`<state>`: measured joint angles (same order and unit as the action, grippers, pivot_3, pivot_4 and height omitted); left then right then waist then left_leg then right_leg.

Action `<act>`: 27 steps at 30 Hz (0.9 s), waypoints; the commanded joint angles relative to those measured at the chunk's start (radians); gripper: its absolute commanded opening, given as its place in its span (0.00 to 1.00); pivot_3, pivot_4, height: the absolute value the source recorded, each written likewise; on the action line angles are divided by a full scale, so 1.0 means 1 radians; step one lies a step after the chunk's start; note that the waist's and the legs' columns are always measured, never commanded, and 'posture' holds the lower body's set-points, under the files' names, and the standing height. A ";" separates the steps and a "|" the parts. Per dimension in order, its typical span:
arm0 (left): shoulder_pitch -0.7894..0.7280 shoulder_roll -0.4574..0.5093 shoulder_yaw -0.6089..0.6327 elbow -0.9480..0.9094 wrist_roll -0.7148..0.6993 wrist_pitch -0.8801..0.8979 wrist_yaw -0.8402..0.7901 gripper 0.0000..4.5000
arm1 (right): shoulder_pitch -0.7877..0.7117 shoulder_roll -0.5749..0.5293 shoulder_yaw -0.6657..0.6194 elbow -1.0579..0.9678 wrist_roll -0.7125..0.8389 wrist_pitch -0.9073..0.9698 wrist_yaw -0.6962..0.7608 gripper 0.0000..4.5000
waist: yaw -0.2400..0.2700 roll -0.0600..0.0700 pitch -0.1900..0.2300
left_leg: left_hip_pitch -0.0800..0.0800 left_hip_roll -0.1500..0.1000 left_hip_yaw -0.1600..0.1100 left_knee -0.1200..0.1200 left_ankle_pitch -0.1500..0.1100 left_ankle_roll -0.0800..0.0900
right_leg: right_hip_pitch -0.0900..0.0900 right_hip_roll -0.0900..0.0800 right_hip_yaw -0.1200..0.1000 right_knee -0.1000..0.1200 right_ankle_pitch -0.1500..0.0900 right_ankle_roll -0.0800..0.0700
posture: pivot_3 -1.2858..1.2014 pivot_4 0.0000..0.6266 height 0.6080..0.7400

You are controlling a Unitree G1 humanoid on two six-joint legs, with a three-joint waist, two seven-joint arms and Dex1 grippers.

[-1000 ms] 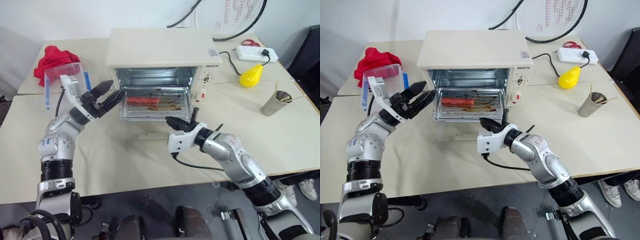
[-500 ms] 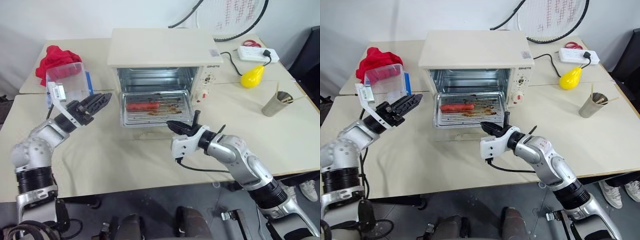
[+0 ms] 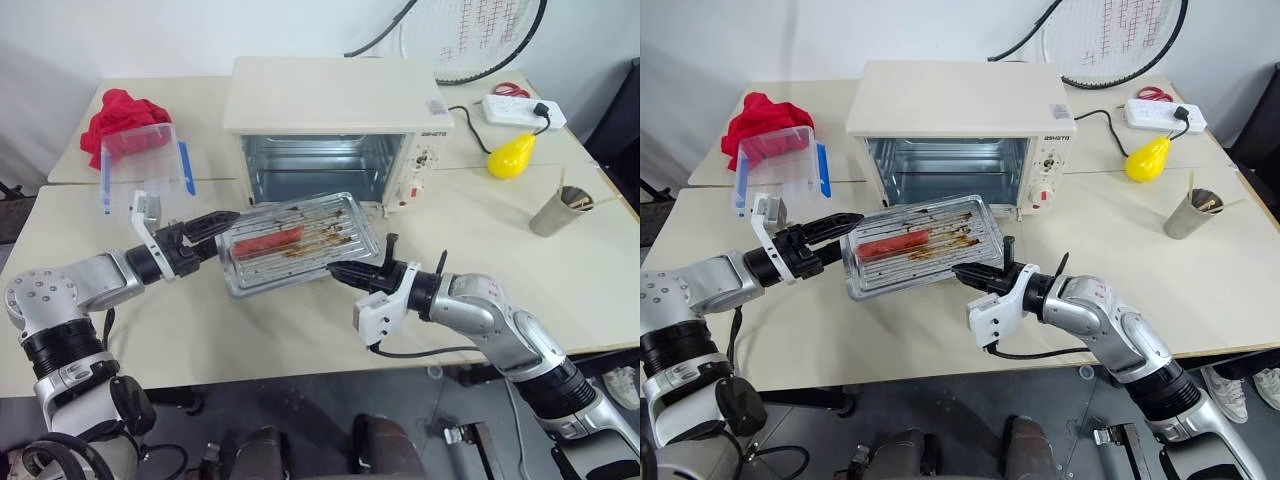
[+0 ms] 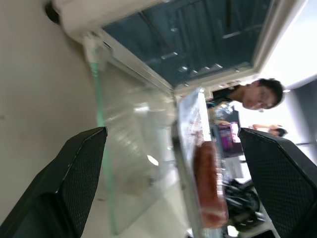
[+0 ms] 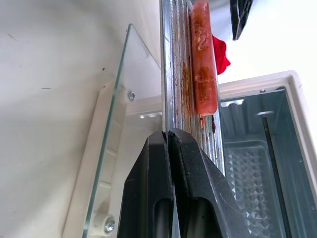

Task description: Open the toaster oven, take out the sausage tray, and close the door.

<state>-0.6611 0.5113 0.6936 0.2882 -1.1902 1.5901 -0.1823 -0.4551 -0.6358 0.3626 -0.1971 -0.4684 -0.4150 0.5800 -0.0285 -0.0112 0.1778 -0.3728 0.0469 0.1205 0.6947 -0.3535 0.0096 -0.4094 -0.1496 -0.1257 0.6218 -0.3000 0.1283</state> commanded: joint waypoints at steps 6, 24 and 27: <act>0.008 -0.023 0.042 0.012 -0.235 0.024 0.144 0.96 | -0.034 0.004 -0.034 -0.016 0.034 -0.050 0.006 0.00 | 0.001 0.000 0.000 | 0.000 0.000 0.000 0.001 0.000 0.000 | 0.000 0.000 0.001 0.000 0.000 0.000 | 0.52 0.24 1.00; 0.202 -0.007 -0.159 -0.071 -0.782 -0.299 0.552 0.00 | -0.058 0.004 -0.035 0.036 0.058 -0.097 0.018 0.00 | 0.002 -0.001 0.000 | 0.001 -0.001 -0.001 0.001 0.000 0.000 | 0.001 -0.001 0.005 0.001 0.000 0.000 | 0.52 0.24 1.00; 0.234 -0.028 -0.158 -0.104 -0.782 -0.305 0.548 0.00 | -0.061 0.002 -0.036 0.048 0.072 -0.110 0.024 0.00 | 0.001 -0.001 0.000 | 0.001 -0.001 -0.001 0.001 0.000 0.000 | 0.001 0.000 0.005 0.000 0.000 0.000 | 0.52 0.24 1.00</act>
<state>-0.4420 0.4914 0.5311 0.2289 -1.9424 1.2949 0.3668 -0.4967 -0.6339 0.3610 -0.1295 -0.4358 -0.5029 0.6075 -0.0271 -0.0117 0.1776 -0.3717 0.0461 0.1200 0.6960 -0.3537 0.0093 -0.4083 -0.1497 -0.1207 0.6221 -0.3000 0.1282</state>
